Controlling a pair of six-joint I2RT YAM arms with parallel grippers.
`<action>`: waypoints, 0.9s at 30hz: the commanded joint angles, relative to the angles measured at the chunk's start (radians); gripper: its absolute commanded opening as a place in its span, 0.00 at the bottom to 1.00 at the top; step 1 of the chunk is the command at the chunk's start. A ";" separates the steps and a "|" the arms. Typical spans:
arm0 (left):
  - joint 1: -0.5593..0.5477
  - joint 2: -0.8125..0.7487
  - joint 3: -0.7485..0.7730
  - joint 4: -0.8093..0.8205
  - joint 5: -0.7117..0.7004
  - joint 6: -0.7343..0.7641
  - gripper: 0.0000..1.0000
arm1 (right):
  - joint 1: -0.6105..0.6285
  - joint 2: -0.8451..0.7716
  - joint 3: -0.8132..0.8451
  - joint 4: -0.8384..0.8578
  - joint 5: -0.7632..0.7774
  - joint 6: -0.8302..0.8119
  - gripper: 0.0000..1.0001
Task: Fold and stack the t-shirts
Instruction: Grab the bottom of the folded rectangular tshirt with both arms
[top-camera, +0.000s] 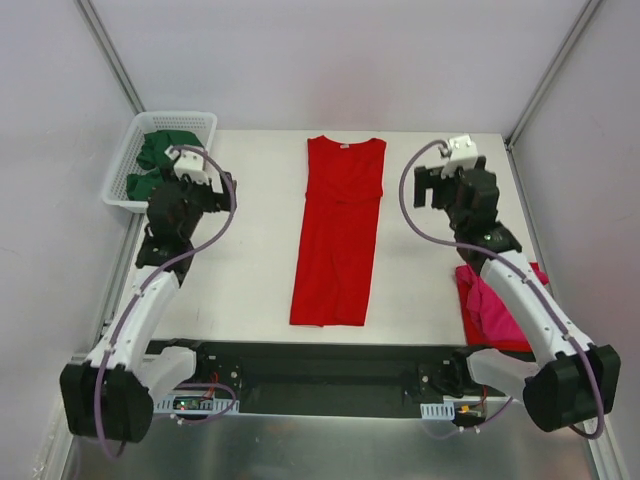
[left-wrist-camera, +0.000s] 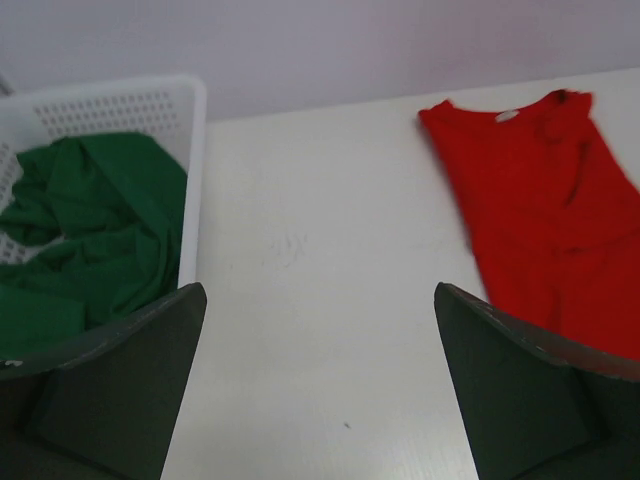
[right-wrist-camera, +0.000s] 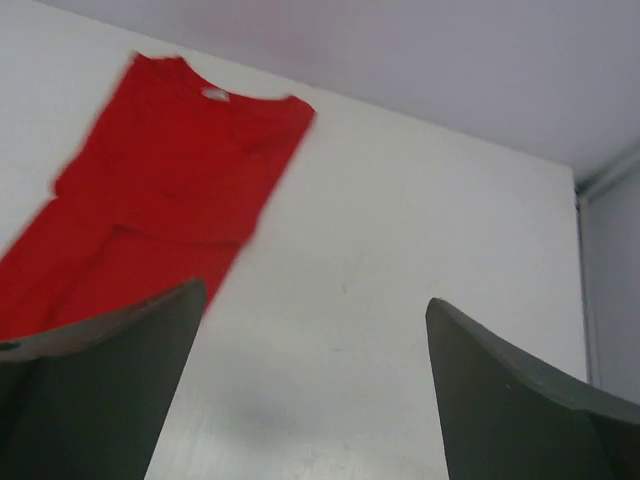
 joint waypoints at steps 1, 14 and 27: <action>-0.032 -0.104 0.267 -0.460 0.177 -0.039 0.99 | 0.183 0.019 0.392 -0.604 0.146 -0.052 0.96; -0.199 -0.176 0.484 -0.851 0.278 0.120 0.99 | 0.271 -0.114 0.386 -0.771 -0.169 0.014 0.96; -0.223 -0.409 0.432 -0.598 0.245 -0.073 0.99 | 0.196 -0.219 0.380 -0.591 -0.407 0.297 0.96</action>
